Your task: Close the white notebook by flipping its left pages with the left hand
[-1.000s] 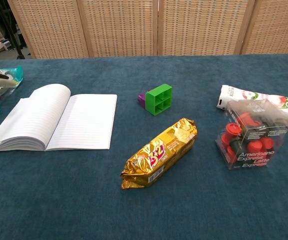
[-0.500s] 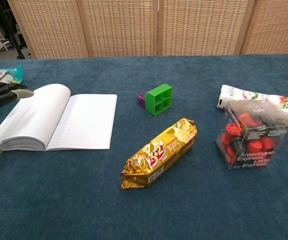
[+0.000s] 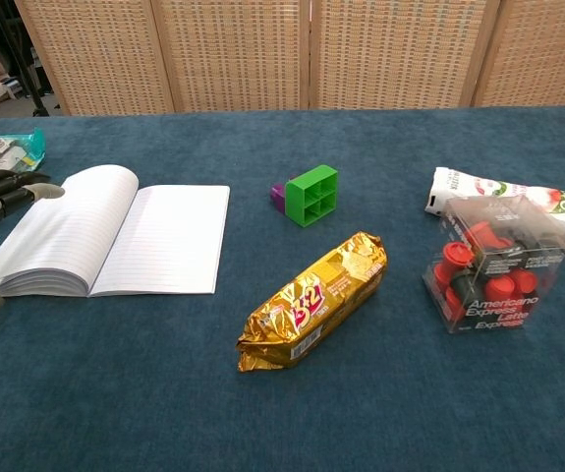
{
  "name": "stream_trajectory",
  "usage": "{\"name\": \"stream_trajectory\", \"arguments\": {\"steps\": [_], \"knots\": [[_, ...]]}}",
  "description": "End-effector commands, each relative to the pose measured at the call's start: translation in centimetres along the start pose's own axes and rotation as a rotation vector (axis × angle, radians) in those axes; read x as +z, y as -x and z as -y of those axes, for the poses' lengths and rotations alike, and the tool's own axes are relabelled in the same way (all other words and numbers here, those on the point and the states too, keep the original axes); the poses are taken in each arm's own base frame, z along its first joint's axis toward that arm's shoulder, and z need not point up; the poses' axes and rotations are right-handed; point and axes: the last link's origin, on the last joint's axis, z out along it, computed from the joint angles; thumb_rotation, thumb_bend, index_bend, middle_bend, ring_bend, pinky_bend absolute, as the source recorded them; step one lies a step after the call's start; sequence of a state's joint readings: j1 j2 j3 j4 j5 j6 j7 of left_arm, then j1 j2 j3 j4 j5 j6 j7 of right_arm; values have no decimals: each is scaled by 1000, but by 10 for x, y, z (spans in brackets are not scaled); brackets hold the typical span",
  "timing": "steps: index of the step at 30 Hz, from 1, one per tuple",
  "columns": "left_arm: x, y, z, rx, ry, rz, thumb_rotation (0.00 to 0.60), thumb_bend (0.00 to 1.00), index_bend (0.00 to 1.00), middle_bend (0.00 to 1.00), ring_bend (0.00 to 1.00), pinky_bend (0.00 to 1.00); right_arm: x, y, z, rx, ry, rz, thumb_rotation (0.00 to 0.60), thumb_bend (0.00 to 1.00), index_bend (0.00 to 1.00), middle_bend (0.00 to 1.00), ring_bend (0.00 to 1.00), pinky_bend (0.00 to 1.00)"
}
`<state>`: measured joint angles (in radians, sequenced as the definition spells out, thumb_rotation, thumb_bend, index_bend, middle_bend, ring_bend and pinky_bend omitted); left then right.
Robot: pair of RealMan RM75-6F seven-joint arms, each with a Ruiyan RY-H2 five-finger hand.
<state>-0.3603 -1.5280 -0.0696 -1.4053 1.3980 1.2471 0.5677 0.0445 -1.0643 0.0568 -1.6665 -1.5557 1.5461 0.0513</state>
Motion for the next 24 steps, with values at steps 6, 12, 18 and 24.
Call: {"name": "stream_trajectory", "arguments": {"steps": [6,12,18,24], "knots": [[9,5,-6,-4,1,3,600,120,0,0,0,0,0,1,1,-2,-4,3,600,2,5,0,0,0],[13,8,-8,-1,-4,11,600,122,0,0,0,0,0,0,0,1,-1,1,600,2,5,0,0,0],[16,9,-8,-3,-9,8,600,122,0,0,0,0,0,0,0,3,3,2,600,2,5,0,0,0],[19,11,-7,-1,-17,10,600,125,0,0,0,0,0,0,0,6,1,4,600,2,5,0,0,0]]}}
